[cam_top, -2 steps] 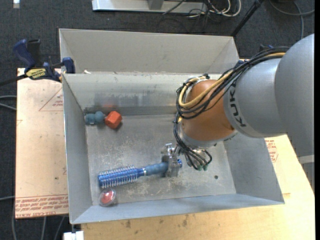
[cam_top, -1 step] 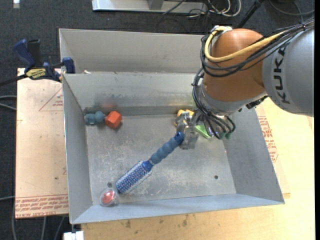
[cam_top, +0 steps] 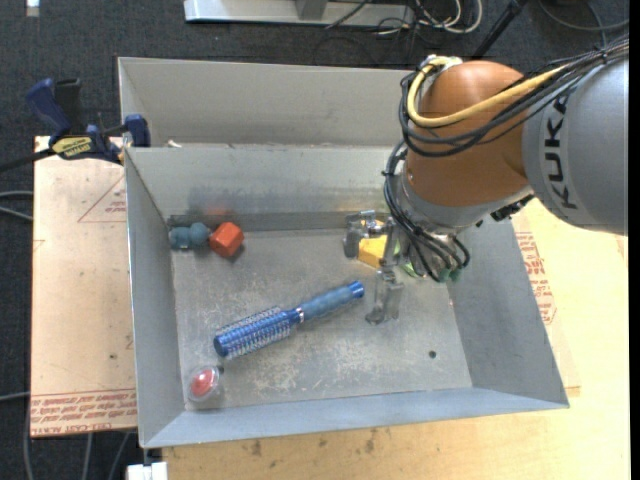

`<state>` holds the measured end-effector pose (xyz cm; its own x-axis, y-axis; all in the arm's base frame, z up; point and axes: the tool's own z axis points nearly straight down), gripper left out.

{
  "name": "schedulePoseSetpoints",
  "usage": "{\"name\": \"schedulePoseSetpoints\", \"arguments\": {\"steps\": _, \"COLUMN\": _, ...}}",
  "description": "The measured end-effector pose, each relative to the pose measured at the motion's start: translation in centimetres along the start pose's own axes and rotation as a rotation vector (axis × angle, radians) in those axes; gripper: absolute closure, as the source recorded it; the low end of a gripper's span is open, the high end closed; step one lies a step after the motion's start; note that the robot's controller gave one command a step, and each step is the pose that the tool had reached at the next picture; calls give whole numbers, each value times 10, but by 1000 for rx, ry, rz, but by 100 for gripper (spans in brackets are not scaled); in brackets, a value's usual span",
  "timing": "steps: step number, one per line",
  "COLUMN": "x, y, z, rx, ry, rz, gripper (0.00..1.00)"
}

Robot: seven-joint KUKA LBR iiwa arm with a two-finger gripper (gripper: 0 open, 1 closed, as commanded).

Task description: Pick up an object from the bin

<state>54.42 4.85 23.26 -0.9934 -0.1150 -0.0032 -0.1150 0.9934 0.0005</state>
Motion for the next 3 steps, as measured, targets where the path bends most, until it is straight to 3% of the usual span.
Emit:
{"name": "schedulePoseSetpoints", "arguments": {"steps": 1, "x": -19, "y": -8, "z": 166, "rx": -1, "ry": 8, "rz": -54, "gripper": 0}}
{"name": "schedulePoseSetpoints", "arguments": {"steps": 2, "x": -21, "y": -8, "z": 161, "rx": -1, "ry": 2, "rz": -54, "gripper": 100}}
{"name": "schedulePoseSetpoints", "arguments": {"steps": 3, "x": -19, "y": -34, "z": -37, "rx": 2, "ry": -8, "rz": -90, "gripper": 100}}
